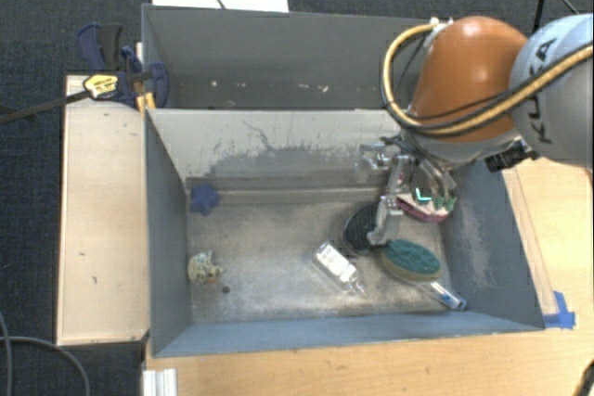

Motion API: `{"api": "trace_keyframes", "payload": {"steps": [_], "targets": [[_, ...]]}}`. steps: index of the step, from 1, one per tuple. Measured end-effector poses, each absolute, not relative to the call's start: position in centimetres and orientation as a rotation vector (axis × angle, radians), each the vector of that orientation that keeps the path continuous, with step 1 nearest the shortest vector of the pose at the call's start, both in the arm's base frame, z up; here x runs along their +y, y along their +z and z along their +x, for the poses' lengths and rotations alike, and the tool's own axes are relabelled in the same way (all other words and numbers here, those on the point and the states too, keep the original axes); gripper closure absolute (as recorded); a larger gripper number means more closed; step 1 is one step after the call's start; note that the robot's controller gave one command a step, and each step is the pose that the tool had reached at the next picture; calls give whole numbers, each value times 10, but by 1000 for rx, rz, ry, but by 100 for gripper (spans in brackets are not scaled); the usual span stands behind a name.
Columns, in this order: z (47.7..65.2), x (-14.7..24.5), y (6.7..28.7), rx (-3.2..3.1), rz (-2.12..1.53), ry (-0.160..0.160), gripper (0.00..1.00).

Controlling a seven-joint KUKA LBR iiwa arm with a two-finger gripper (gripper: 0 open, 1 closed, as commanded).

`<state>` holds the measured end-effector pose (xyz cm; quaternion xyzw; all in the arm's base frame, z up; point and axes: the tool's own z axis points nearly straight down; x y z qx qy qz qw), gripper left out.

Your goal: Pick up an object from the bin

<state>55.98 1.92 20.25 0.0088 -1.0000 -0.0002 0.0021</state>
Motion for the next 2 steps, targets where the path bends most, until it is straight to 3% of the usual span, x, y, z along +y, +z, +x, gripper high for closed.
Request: {"api": "trace_keyframes", "payload": {"steps": [1,2], "targets": [[566,-70,69,-3137,-180,-6,0],[566,6,101,-3106,-506,-6,0]]}}
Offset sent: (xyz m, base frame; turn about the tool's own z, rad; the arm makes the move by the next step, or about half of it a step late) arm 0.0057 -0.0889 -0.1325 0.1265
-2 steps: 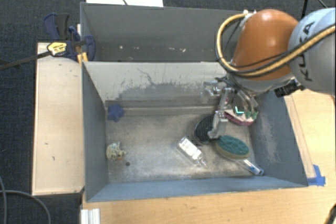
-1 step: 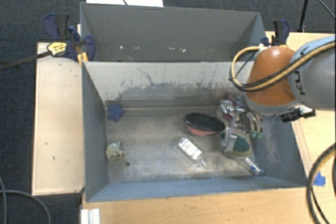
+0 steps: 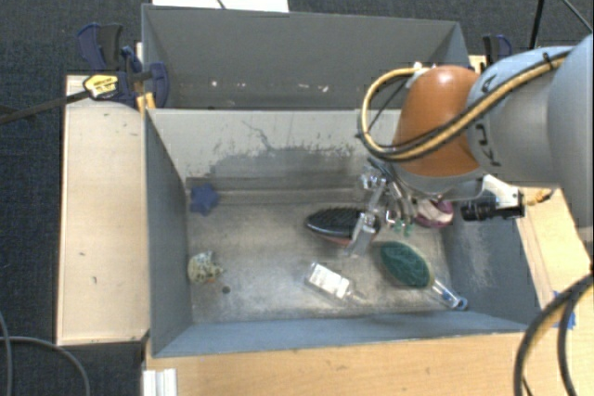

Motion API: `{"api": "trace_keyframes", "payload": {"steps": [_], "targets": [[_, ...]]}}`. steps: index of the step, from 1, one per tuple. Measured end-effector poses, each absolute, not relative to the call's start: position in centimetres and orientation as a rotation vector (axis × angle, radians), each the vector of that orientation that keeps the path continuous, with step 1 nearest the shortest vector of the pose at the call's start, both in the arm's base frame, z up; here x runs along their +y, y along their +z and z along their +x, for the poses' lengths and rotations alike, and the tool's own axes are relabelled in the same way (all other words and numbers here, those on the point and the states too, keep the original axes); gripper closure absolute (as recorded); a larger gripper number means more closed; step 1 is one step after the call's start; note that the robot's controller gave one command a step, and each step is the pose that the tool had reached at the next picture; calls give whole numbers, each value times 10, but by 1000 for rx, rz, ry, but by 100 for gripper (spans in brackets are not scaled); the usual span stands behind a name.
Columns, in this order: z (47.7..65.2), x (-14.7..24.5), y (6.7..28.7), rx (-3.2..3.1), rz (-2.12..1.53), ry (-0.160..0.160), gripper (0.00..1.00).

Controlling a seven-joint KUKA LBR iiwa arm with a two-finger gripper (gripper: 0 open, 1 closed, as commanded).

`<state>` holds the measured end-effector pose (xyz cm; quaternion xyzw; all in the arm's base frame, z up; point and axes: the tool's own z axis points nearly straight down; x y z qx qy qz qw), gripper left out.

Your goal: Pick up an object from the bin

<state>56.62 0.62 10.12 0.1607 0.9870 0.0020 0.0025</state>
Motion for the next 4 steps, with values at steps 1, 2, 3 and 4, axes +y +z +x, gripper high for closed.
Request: {"api": "trace_keyframes", "payload": {"steps": [1,2,3,4], "targets": [[570,4,114,3041,770,2,0],[577,2,69,2996,957,-1,0],[578,1,70,2995,952,0,0],[578,1,69,2996,949,-2,100]]}}
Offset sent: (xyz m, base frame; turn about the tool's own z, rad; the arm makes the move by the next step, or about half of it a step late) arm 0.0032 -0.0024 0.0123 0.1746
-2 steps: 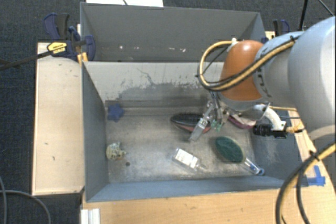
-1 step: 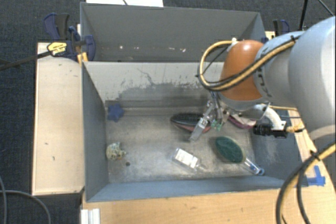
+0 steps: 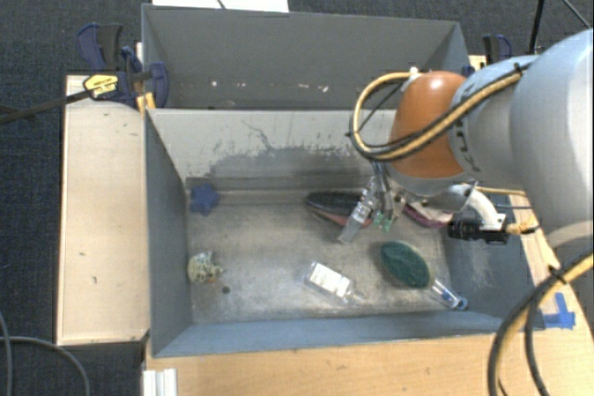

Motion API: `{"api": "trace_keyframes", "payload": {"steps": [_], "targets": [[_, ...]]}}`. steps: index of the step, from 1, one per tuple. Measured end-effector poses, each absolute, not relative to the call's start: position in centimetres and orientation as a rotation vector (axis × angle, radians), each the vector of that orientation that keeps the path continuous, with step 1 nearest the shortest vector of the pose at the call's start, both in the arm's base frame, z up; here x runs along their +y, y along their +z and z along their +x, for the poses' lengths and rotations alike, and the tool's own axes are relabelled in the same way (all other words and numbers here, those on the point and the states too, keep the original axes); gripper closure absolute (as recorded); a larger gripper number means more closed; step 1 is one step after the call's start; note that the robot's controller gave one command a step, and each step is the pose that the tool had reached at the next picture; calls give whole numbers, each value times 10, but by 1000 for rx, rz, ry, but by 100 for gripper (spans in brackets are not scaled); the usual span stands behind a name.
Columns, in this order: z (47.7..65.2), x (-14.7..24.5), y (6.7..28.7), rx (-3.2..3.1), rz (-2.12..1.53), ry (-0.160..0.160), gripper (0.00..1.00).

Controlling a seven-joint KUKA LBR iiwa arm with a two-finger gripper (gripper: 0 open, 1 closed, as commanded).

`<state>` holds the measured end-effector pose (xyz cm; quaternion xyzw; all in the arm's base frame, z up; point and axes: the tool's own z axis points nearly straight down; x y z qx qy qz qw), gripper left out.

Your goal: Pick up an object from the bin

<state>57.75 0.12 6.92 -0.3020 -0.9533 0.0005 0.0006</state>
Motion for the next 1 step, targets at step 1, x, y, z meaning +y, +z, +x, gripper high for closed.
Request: {"api": "trace_keyframes", "payload": {"steps": [1], "targets": [[578,1,90,-2999,-945,-1,100]]}}
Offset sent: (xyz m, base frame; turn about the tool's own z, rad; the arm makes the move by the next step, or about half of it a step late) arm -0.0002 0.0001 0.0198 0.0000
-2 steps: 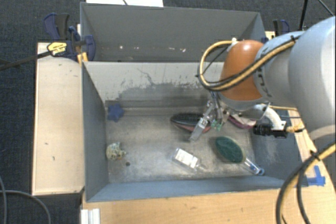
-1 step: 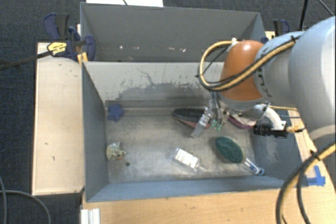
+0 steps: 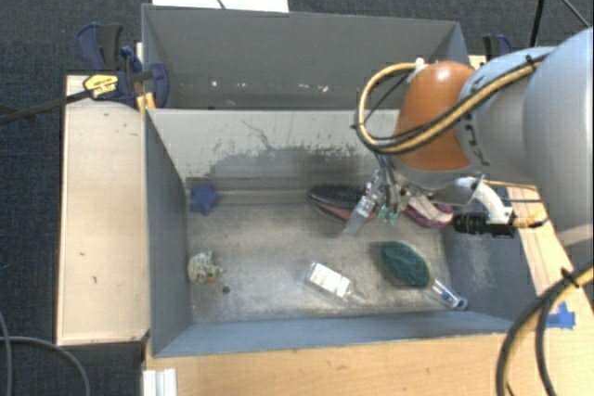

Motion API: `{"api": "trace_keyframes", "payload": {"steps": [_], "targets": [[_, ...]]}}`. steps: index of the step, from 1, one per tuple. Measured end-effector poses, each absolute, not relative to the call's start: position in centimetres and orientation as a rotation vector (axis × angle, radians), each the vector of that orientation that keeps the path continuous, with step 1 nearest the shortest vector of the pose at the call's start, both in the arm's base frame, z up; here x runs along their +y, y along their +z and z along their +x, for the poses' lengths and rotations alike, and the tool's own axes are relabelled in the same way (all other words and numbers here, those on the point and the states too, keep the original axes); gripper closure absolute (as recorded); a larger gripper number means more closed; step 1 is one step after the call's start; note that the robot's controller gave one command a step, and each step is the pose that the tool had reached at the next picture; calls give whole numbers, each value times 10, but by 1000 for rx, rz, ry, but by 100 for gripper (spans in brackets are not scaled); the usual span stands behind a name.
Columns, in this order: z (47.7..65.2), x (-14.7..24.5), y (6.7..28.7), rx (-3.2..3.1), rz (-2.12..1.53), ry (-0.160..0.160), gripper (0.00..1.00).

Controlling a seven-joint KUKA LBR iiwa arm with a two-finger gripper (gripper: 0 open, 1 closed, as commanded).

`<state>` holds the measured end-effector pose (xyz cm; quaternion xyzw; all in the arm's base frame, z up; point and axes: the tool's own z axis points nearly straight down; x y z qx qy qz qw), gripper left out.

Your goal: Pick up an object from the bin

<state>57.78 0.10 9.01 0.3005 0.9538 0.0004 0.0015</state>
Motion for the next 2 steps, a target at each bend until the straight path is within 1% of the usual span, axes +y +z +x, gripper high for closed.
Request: {"api": "trace_keyframes", "payload": {"steps": [1,2], "targets": [[579,1,147,2993,934,3,100],[580,1,155,2998,928,1,100]]}}
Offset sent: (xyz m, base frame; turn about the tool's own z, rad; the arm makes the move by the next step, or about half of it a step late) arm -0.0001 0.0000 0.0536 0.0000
